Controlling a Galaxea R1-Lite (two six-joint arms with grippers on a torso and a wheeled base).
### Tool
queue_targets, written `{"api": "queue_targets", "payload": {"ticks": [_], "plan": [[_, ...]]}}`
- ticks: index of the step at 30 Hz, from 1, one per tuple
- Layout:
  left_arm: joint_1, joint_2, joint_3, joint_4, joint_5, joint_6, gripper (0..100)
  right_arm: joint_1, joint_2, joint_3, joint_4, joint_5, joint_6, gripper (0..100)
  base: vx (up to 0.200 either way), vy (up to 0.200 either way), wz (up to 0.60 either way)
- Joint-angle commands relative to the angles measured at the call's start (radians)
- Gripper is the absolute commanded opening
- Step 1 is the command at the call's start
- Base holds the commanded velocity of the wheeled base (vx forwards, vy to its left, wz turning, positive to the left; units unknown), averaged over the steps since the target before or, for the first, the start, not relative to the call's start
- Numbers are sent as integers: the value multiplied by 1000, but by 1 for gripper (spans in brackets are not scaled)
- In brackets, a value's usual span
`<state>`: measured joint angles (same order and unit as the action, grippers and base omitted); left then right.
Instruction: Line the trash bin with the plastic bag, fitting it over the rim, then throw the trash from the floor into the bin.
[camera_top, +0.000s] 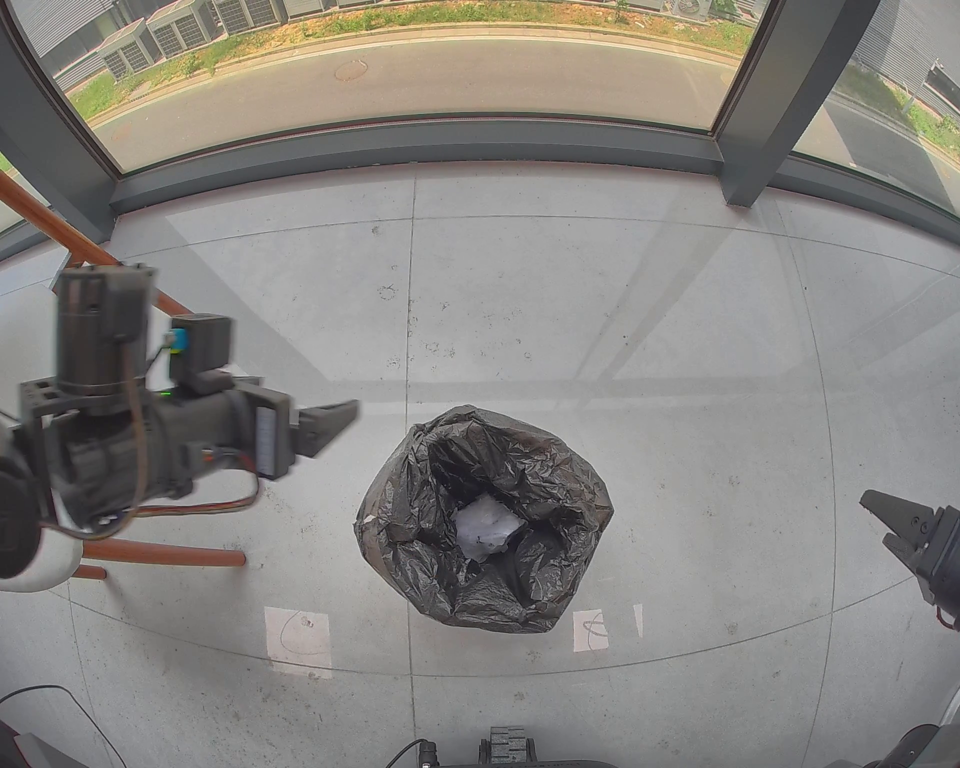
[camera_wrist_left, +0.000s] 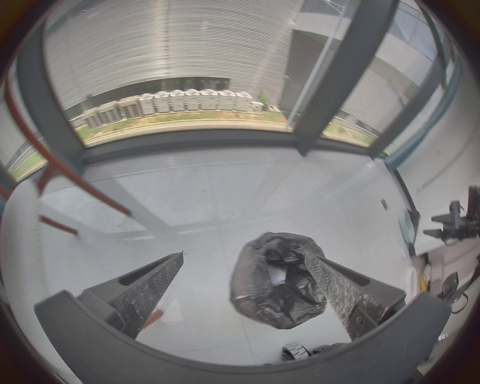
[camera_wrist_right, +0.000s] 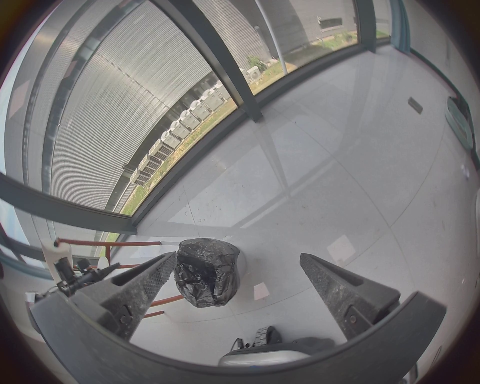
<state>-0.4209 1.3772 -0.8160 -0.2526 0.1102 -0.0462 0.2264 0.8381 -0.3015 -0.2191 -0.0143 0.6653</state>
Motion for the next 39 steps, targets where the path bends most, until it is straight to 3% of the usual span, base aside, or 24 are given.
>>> {"api": "queue_targets", "payload": {"ticks": [1,3,6,8,12,14,15,16,17,23,27,34,39], "plan": [[318,-598,399,1,40,-67,100,-121,-341,200,4,-33,-270,100,0,0,0],[367,-771,523,6,88,-84,100,-163,-421,246,4,-36,-380,100,0,0,0],[387,-854,581,15,103,-95,100,-186,-462,263,6,-38,-423,100,0,0,0],[415,-1052,673,76,106,-100,100,-239,-542,301,12,-33,-469,100,0,0,0],[410,-1334,710,279,85,-90,100,-236,-698,300,167,-18,-538,100,0,0,0],[416,-1366,733,375,66,-78,100,-219,-801,288,221,-10,-619,100,0,0,0],[416,-1363,736,378,66,-77,100,-217,-809,289,225,-9,-627,100,0,0,0],[416,-1342,761,343,63,-86,100,-220,-838,298,233,36,-698,100,0,0,0],[416,-1347,771,311,59,-81,100,-220,-838,297,233,57,-716,100,0,0,0],[416,-1348,804,248,-27,-6,100,-219,-838,297,234,23,-652,100,0,0,0],[415,-1348,816,253,-153,75,100,-222,-838,297,234,27,-653,100,0,0,0],[425,-1354,816,254,-147,60,100,-220,-838,297,234,31,-652,100,0,0,0],[424,-1354,816,251,-101,39,100,-220,-838,297,234,30,-653,100,0,0,0]]}}
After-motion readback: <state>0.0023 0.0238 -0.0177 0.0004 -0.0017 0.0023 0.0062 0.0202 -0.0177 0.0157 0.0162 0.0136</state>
